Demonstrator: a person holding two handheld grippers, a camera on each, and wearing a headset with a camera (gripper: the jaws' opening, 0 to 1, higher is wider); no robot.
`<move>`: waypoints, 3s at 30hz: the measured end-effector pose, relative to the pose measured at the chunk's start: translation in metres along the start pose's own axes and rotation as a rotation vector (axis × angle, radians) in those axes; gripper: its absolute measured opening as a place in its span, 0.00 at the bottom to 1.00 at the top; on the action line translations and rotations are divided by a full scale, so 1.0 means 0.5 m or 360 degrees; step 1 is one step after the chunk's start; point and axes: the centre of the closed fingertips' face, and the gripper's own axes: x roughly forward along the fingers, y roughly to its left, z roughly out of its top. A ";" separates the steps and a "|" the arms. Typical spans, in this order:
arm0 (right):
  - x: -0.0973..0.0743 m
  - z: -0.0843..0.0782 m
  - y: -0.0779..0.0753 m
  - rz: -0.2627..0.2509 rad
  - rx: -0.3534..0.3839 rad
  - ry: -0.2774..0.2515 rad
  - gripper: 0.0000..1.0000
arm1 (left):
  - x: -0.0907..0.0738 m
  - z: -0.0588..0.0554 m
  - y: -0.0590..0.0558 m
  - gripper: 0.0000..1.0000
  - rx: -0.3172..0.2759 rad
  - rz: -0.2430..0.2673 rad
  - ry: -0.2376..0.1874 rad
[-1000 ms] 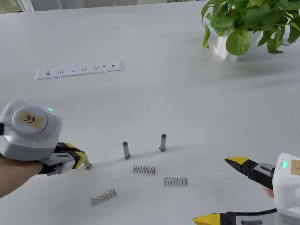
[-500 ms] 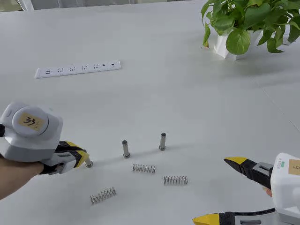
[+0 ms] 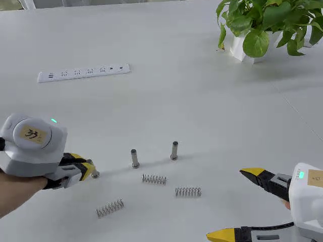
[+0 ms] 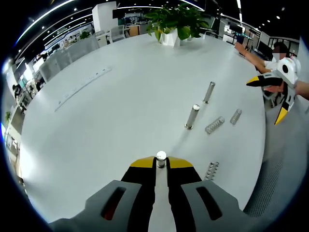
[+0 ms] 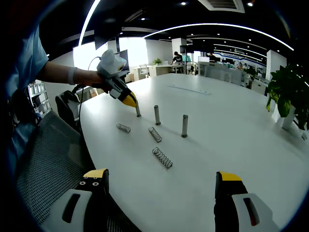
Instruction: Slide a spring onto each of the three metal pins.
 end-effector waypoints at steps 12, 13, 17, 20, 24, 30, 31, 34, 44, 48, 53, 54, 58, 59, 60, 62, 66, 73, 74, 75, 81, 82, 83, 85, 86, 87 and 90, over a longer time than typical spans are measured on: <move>-0.001 0.001 0.000 -0.0001 -0.0010 0.0004 0.91 | 0.000 -0.025 0.009 0.24 -0.0073 0.0019 -0.0021; -0.001 0.001 -0.001 -0.0004 -0.0012 0.0006 0.91 | -0.002 -0.025 0.008 0.25 -0.0084 0.0021 -0.0033; -0.002 0.003 -0.005 -0.0010 -0.0015 0.0000 0.92 | -0.008 -0.028 0.008 0.32 -0.0102 0.0024 -0.0058; -0.001 0.005 -0.008 -0.0011 -0.0026 0.0005 0.92 | -0.013 -0.030 0.010 0.39 -0.0126 0.0037 -0.0074; 0.000 0.009 -0.013 -0.0013 -0.0037 0.0007 0.92 | -0.023 -0.025 0.006 0.50 -0.0135 0.0055 -0.0115; -0.001 0.017 -0.018 -0.0008 -0.0060 0.0010 0.93 | -0.034 -0.010 -0.001 0.68 -0.0173 0.0068 -0.0181; -0.001 0.019 -0.018 -0.0008 -0.0065 0.0011 0.93 | -0.035 -0.010 -0.003 0.69 -0.0176 0.0069 -0.0185; 0.001 0.022 -0.022 -0.0006 -0.0077 0.0014 0.93 | -0.036 -0.014 -0.002 0.76 -0.0223 0.0080 -0.0193; 0.007 0.033 -0.022 0.0009 -0.0106 0.0013 0.93 | -0.043 -0.032 0.009 0.91 -0.0264 0.0108 -0.0239; 0.009 0.038 -0.023 0.0016 -0.0119 0.0014 0.93 | -0.051 -0.029 0.018 0.93 -0.0290 0.0136 -0.0266; 0.010 0.044 -0.024 0.0025 -0.0140 0.0019 0.93 | -0.061 -0.018 0.009 0.96 -0.0271 0.0112 -0.0324; 0.010 0.044 -0.025 0.0025 -0.0143 0.0022 0.93 | -0.063 -0.016 0.008 0.98 -0.0261 0.0109 -0.0337; 0.010 0.049 -0.027 0.0028 -0.0156 0.0025 0.93 | -0.072 -0.008 -0.002 0.99 -0.0199 0.0093 -0.0377; 0.010 0.049 -0.026 0.0029 -0.0159 0.0025 0.93 | -0.075 -0.007 -0.007 0.99 -0.0190 0.0081 -0.0385; 0.010 0.050 -0.027 0.0031 -0.0161 0.0027 0.93 | -0.076 -0.005 -0.009 0.99 -0.0179 0.0071 -0.0392; 0.011 0.050 -0.026 0.0035 -0.0169 0.0031 0.93 | -0.079 -0.005 -0.015 0.99 -0.0160 0.0053 -0.0398; 0.012 0.052 -0.024 0.0042 -0.0184 0.0037 0.93 | -0.085 -0.009 -0.023 0.99 -0.0122 0.0021 -0.0409; 0.013 0.051 -0.024 0.0048 -0.0200 0.0044 0.93 | -0.100 -0.020 -0.043 0.99 -0.0053 -0.0042 -0.0418; 0.014 0.052 -0.024 0.0049 -0.0201 0.0045 0.93 | -0.102 -0.023 -0.047 0.99 -0.0035 -0.0055 -0.0416; 0.014 0.052 -0.023 0.0050 -0.0203 0.0045 0.93 | -0.103 -0.025 -0.053 0.99 -0.0013 -0.0077 -0.0417; 0.016 0.051 -0.021 0.0056 -0.0210 0.0050 0.93 | -0.106 -0.048 -0.082 0.99 0.0085 -0.0146 -0.0378; 0.016 0.051 -0.020 0.0057 -0.0210 0.0051 0.93 | -0.106 -0.050 -0.086 0.98 0.0090 -0.0154 -0.0379; 0.016 0.052 -0.019 0.0058 -0.0211 0.0051 0.93 | -0.106 -0.055 -0.091 0.98 0.0096 -0.0167 -0.0371; 0.016 0.052 -0.018 0.0058 -0.0213 0.0051 0.93 | -0.105 -0.061 -0.100 0.98 0.0110 -0.0199 -0.0367; 0.016 0.051 -0.019 0.0058 -0.0214 0.0053 0.93 | -0.103 -0.067 -0.103 0.97 0.0124 -0.0207 -0.0349; 0.016 0.051 -0.019 0.0057 -0.0215 0.0054 0.93 | -0.103 -0.069 -0.106 0.97 0.0140 -0.0215 -0.0350; 0.016 0.050 -0.020 0.0052 -0.0211 0.0056 0.93 | -0.098 -0.078 -0.111 0.93 0.0178 -0.0234 -0.0348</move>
